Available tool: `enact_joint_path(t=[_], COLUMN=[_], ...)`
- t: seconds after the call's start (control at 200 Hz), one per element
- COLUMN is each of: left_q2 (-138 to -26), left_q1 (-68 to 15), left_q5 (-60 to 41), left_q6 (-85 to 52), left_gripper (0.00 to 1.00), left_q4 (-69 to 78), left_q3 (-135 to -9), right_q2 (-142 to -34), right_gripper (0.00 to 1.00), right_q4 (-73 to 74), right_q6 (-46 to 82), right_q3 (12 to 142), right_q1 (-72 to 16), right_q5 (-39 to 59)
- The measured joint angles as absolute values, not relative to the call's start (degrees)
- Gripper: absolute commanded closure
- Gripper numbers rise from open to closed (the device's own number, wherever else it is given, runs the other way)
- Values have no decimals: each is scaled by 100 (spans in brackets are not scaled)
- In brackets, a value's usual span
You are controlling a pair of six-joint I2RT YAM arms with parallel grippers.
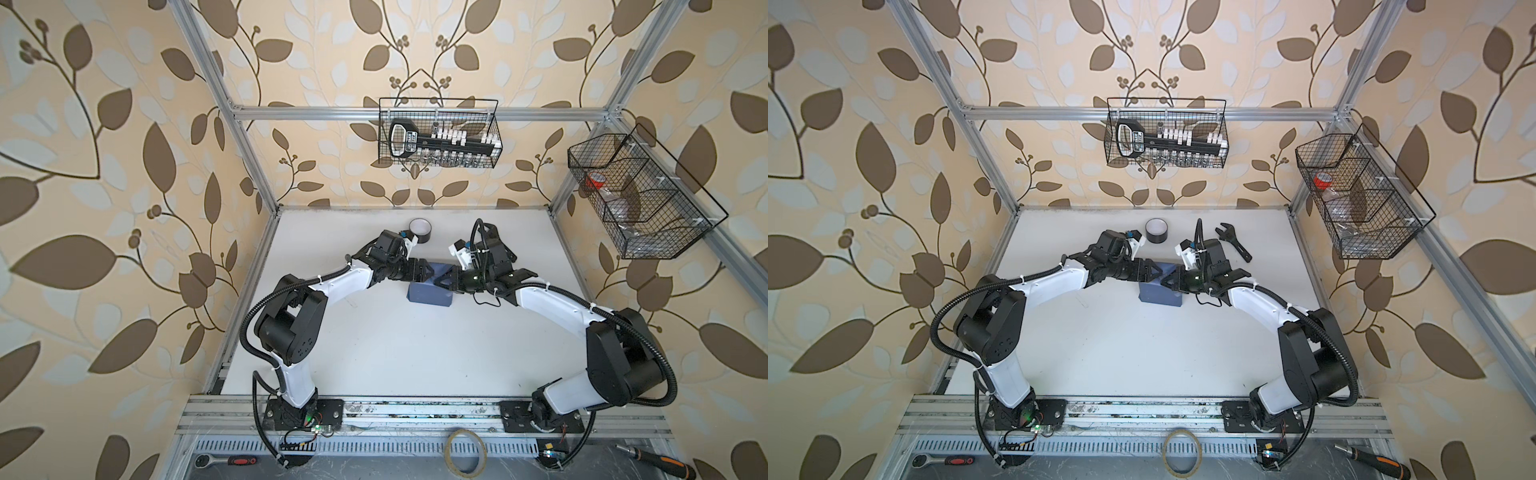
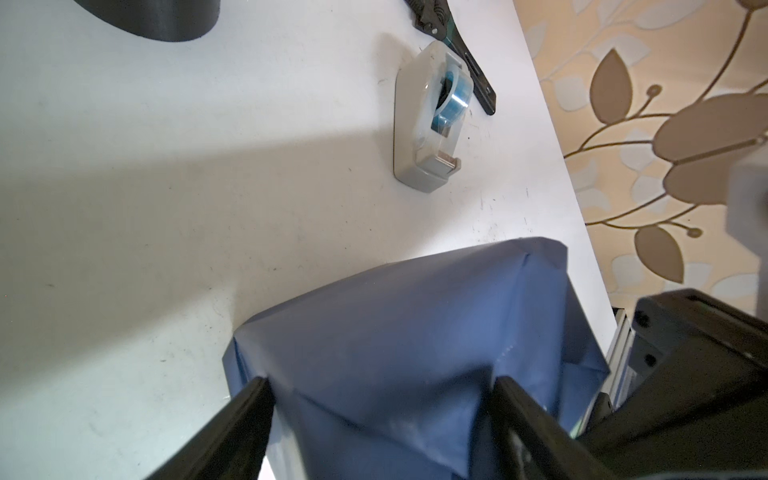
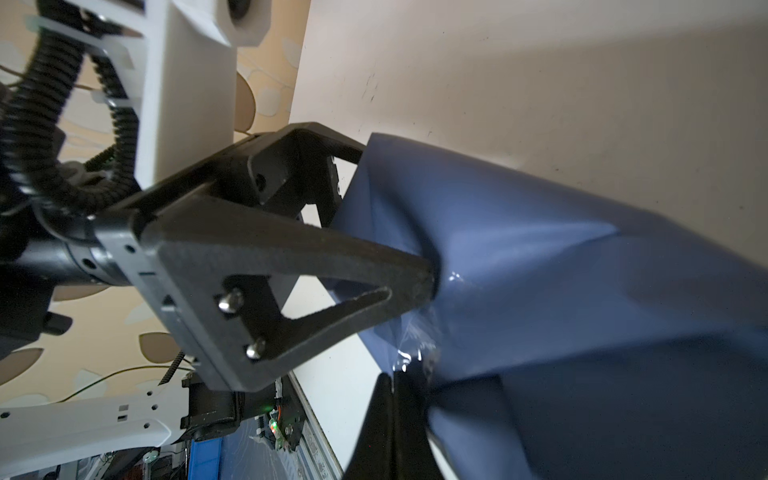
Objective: Wrap the gift box in paper
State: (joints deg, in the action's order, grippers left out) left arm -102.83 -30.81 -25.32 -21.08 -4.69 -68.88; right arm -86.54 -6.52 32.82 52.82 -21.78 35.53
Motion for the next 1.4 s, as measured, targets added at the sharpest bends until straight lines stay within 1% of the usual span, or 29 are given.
enact_joint_path(t=[0.43, 0.55, 0.695, 0.855, 0.93, 1.005, 1.16, 1.23, 1.255, 1.295, 1.345, 1.4], left_q2=[-10283, -10283, -10283, -10283, -10283, -10283, -10210, -10097, -10049, -9977, -9883, -9780], left_q1=[-3081, -3081, -3081, -3081, -3083, -3083, -3081, -3081, -3081, -3079, -3079, -3079], left_q5=[-2530, -2530, -2528, -2471, -2410, -2353, -2298, -2268, -2244, -2233, -2220, -2213], left_q6=[-2108, -2110, -2141, -2270, -2311, -2370, -2416, -2418, -2418, -2418, -2418, -2418], left_gripper=[17, 17, 14, 9, 7, 6, 5, 5, 5, 5, 5, 5], left_q4=[-469, -475, -534, -784, -902, -967, -1000, -1024, -1024, -1024, -1026, -1015], left_q3=[-6890, -6901, -6949, -7120, -7238, -7369, -7566, -7566, -7566, -7566, -7559, -7526], right_q2=[-8663, -8597, -8018, -7054, -6796, -6670, -6475, -6403, -6383, -6370, -6370, -6388], right_gripper=[99, 97, 94, 89, 83, 78, 60, 50, 42, 35, 29, 24], right_q4=[-720, -875, -1175, -1295, -1374, -1413, -1389, -1343, -1293, -1205, -1074, -937], right_q6=[3271, 3269, 3181, 2982, 2849, 2714, 2475, 2434, 2394, 2429, 2397, 2432], right_q3=[5260, 5260, 5216, 4978, 4871, 4757, 4401, 4241, 4182, 4099, 4007, 3924], right_q1=[-2206, -2150, -1905, -1754, -1750, -1769, -2097, -2279, -2327, -2366, -2392, -2425], right_q5=[3621, 3645, 3500, 2980, 2613, 2255, 1525, 1262, 1177, 1074, 961, 847])
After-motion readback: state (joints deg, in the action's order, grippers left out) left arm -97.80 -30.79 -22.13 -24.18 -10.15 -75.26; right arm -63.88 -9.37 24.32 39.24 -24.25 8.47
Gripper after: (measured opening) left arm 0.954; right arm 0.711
